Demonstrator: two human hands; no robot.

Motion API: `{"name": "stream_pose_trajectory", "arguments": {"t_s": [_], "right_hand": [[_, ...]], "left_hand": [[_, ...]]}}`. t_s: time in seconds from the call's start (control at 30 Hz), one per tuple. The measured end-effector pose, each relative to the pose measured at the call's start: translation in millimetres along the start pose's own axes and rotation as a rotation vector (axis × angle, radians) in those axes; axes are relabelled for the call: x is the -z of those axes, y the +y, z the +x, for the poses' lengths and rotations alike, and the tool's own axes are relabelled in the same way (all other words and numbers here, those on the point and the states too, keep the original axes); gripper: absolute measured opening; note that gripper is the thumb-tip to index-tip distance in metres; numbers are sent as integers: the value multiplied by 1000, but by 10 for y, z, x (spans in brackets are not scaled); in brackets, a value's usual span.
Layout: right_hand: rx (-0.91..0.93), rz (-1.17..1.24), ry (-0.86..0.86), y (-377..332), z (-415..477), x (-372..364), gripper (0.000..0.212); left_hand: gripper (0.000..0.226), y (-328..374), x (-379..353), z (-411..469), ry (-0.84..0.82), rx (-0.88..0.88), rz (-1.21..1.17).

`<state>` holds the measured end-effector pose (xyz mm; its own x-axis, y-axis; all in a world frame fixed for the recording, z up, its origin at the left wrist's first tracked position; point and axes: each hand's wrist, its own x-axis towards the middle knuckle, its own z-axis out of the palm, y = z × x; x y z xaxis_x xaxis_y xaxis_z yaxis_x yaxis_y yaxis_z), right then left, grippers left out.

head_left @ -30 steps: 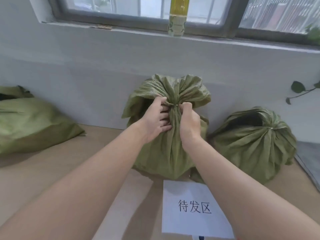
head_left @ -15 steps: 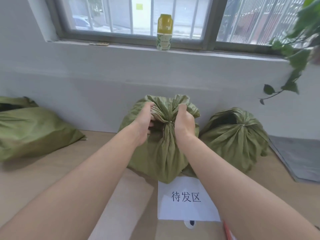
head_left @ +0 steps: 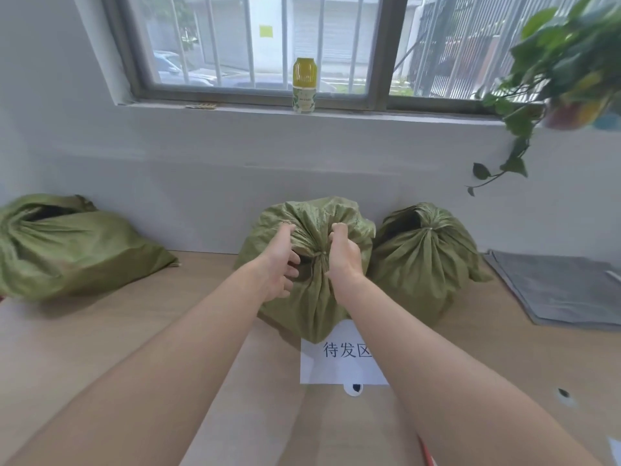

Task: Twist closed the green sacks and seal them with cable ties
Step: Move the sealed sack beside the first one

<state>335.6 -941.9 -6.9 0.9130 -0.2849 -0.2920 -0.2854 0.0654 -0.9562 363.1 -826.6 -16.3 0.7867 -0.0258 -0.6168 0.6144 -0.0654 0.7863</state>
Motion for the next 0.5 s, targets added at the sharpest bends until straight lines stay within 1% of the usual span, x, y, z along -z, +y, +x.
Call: {"name": "stream_pose_trajectory", "arguments": {"t_s": [0.17, 0.23, 0.3, 0.33, 0.5], "right_hand": [[18, 25, -18, -150, -209, 174, 35], [39, 38, -33, -207, -324, 226, 34], [61, 50, -35, -244, -451, 264, 45], [68, 50, -33, -263, -524, 281, 48], [111, 39, -61, -356, -958, 312, 44]], "left_hand": [[68, 41, -90, -272, 45, -87, -63], [68, 56, -122, -394, 75, -138, -85], [69, 46, -144, -528, 90, -179, -101], [70, 35, -151, -611, 96, -196, -107], [63, -43, -98, -1092, 104, -291, -122]]}}
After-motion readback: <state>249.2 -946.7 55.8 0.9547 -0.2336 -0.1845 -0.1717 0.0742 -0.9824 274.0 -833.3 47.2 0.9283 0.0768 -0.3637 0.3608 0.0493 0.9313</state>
